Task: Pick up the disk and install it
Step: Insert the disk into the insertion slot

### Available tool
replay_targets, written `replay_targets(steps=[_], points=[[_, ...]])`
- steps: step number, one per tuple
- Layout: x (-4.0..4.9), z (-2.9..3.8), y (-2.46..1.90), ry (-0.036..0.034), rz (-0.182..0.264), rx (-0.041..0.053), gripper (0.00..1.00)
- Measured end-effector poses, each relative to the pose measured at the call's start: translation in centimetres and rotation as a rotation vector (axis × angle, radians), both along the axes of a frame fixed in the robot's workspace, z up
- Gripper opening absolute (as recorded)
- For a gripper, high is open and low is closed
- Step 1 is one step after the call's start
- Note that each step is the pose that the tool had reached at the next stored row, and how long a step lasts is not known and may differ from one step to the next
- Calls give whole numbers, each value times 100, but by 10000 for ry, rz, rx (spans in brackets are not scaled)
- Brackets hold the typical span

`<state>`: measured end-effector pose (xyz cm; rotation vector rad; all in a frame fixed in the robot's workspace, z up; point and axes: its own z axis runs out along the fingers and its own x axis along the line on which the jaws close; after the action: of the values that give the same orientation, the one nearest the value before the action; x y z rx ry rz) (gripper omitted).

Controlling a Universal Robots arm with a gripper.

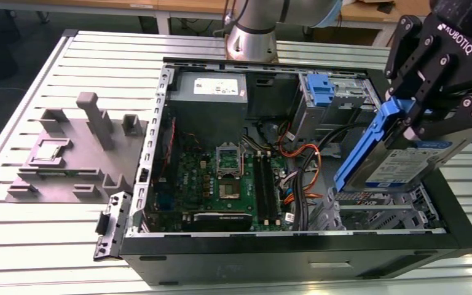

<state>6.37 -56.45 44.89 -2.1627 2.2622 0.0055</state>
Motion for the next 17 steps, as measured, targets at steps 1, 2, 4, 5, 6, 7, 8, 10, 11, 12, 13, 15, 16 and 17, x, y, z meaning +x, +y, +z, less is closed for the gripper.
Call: replay_targets(steps=[1, 2, 4, 5, 6, 7, 8, 10, 11, 12, 13, 15, 16, 17], points=[[4, -8, 0, 0, -38, 1, 37], [8, -14, 0, 0, -47, 1, 37], [10, -29, -2, 0, -51, 1, 37], [10, -37, -4, 0, -51, 3, 37], [11, -43, -8, 0, -50, 1, 37], [11, -49, -13, 0, -50, 0, 37], [11, -54, -18, 0, -50, -1, 37], [12, -68, -27, 0, -50, 2, 37], [12, -76, -29, 0, -50, 3, 37], [12, -84, -30, 0, -50, 1, 37], [13, -92, -31, 0, -50, -1, 37], [13, -111, -32, -1, -50, 1, 37], [13, -121, -32, -1, -50, 2, 37], [14, -130, -32, -1, -50, 0, 37]])
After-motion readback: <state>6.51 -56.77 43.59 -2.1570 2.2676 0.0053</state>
